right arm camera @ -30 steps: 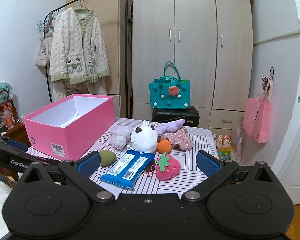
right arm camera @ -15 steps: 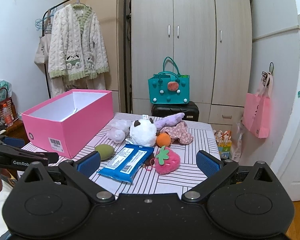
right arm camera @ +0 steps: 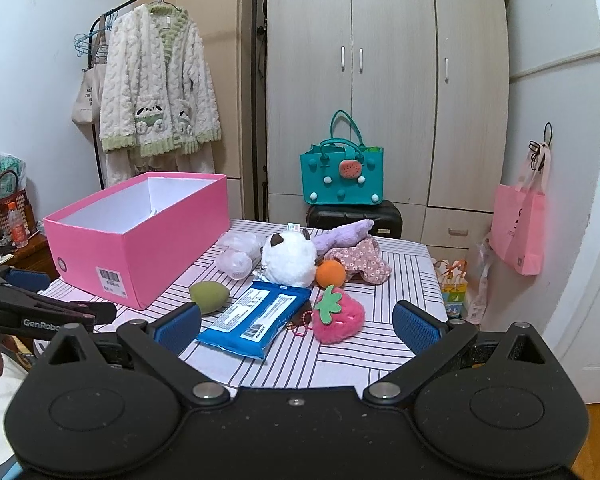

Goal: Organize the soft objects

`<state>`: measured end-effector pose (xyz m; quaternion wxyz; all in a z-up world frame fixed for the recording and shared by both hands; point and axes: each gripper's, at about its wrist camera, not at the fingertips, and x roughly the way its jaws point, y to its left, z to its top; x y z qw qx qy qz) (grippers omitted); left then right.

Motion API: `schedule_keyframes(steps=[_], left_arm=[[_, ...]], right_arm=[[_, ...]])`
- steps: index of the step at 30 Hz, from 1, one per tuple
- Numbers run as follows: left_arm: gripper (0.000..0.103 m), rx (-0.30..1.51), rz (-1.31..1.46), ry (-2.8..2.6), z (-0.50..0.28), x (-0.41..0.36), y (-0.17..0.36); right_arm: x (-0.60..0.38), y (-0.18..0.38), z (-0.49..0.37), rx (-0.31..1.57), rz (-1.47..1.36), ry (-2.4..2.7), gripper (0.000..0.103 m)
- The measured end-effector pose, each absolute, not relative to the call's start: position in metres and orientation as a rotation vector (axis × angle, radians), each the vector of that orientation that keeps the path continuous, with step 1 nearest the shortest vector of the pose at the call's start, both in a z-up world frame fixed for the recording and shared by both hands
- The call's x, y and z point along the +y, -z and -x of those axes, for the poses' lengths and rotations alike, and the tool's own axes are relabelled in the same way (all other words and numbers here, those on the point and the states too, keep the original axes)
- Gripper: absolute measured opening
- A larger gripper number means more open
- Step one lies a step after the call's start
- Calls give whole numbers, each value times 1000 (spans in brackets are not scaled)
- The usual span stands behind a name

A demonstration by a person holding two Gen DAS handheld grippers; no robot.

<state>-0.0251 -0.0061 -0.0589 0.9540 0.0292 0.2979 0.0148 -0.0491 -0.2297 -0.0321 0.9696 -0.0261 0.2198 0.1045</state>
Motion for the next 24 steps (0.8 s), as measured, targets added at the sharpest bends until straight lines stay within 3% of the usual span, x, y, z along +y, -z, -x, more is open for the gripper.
schedule_keyframes(steps=[14,24], left_arm=[[98,592,-83,84,3,-21,39],[64,613,-178,185,-44,-56,50]], right_arm=[[-258,51,5,400,83,-298,102],[-264,88,-53,535,70,-366,97]])
